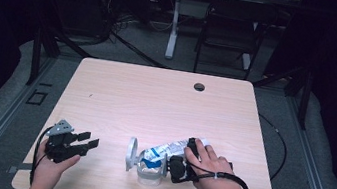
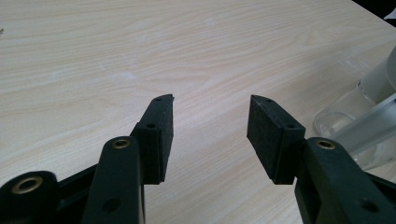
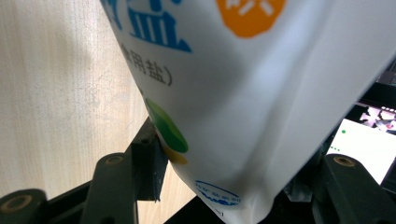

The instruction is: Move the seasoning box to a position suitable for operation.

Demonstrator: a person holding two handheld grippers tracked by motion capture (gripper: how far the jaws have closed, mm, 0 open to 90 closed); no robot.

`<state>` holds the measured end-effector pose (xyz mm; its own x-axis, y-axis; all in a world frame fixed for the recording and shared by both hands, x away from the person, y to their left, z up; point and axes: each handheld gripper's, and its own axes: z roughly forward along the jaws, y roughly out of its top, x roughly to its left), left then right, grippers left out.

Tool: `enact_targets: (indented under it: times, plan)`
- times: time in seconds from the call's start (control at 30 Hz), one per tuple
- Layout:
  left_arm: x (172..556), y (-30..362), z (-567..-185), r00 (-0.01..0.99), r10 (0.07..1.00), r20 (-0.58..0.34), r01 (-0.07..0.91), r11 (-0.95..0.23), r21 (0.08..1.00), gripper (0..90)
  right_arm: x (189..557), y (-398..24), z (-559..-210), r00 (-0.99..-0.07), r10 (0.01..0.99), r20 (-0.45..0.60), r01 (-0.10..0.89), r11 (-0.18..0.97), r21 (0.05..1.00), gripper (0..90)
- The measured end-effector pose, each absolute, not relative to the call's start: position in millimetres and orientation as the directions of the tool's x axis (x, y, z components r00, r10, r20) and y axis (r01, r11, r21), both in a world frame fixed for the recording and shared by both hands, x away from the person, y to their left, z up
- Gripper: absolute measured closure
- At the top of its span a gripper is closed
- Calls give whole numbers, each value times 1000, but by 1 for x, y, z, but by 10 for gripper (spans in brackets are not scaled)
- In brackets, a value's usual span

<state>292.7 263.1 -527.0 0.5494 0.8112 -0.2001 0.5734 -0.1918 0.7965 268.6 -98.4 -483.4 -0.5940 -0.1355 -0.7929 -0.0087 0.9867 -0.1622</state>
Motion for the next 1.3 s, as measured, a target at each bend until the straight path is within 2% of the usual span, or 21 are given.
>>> enact_targets:
  times: [1.3]
  plan:
    - [293, 264, -527, 546, 813, -202, 574, -187, 797, 514, 264, -96, -482, -562, -191, -805, -35, 978, -207, 439]
